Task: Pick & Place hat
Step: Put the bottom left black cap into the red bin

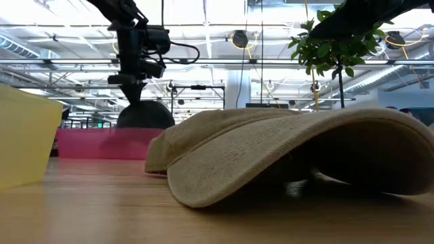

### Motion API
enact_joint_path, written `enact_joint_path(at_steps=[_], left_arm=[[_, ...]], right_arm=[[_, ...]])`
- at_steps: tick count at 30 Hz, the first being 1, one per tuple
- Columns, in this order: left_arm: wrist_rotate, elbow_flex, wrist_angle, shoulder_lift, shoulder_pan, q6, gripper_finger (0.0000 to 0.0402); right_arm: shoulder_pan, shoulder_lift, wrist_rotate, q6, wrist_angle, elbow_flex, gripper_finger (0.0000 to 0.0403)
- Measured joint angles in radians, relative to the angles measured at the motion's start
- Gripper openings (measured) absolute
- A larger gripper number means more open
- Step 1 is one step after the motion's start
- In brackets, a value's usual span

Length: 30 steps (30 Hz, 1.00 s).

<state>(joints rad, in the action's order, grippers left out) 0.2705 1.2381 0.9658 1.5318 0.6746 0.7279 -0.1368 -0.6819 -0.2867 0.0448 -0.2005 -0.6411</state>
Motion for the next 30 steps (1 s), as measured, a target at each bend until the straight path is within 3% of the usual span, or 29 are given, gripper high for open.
enact_joint_path(at_steps=[11,17,22,26,30], left_arm=[[0.070,0.000,0.081,0.000,0.006,0.019,0.0017],[0.023,0.000,0.098,0.000,0.006,0.006,0.0014],[-0.090,0.000,0.087,0.000,0.004,0.002,0.0019],[-0.084,0.000,0.087,0.000,0.003,-0.009,0.0007],[-0.066,0.000,0.088,0.000,0.004,-0.028,0.0032]], right_arm=[[0.000,0.000,0.000,0.001,0.000,0.000,0.0096],[0.000,0.000,0.000,0.001,0.000,0.000,0.0096],[0.000,0.000,0.000,0.001,0.000,0.000,0.0096],[0.000,0.000,0.000,0.001,0.000,0.000,0.0096],[0.000,0.000,0.000,0.001,-0.001,0.000,0.0096]])
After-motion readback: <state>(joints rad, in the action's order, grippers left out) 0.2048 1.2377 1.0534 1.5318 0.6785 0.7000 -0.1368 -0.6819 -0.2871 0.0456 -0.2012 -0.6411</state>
